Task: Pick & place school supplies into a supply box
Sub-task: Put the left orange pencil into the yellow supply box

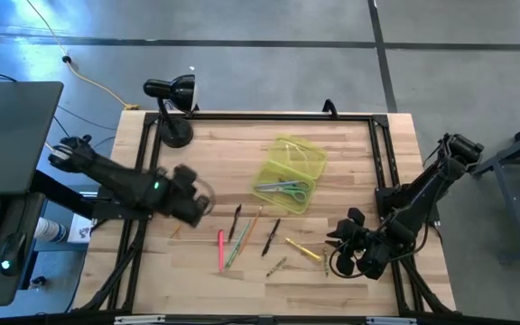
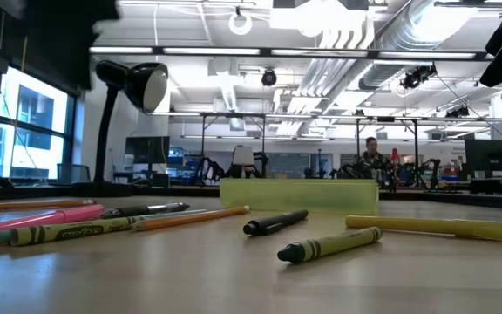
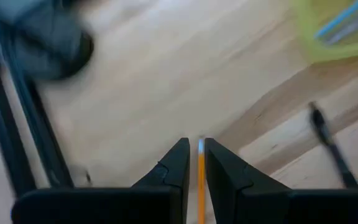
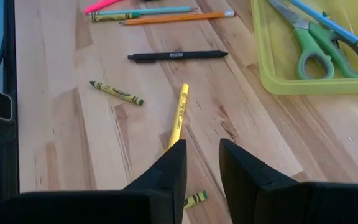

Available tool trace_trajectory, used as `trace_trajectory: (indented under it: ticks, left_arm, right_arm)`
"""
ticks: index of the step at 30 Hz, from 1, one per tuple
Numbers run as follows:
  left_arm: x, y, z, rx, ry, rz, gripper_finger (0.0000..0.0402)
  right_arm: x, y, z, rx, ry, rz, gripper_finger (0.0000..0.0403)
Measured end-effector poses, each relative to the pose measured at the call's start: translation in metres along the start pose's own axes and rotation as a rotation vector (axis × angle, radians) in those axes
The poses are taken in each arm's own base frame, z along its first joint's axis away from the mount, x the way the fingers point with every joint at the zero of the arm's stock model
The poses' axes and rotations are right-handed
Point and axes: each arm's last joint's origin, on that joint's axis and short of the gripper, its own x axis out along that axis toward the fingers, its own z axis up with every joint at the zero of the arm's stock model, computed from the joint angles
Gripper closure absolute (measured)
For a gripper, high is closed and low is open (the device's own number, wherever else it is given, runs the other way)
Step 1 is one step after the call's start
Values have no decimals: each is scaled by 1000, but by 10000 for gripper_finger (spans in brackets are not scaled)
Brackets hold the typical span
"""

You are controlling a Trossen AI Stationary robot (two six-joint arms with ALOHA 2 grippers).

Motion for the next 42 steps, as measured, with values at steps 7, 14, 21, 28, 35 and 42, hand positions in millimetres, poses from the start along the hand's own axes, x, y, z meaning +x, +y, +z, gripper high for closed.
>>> trace_trajectory:
  ticks: [7,14,21,28,35,42]
  left_arm:
    - [41,4,-64,-124,-35,-93,323]
    - [65,6,-93,-38,20,-167,323]
    - [83,12,-104,-30,-35,-188,323]
    - [93,16,-110,-42,-46,-204,323]
    - [94,12,-110,27,-78,-249,323]
    - [93,8,-110,106,-82,-280,323]
  right_arm:
    - [0,0,0,-3,-15,-7,329]
    - [0,0,1,-1,-19,-10,329]
    - [0,0,1,2,-23,-9,329]
    - [0,0,1,3,-23,-9,329]
    - [0,0,1,3,-28,-11,329]
    - [0,0,2,4,-40,-16,329]
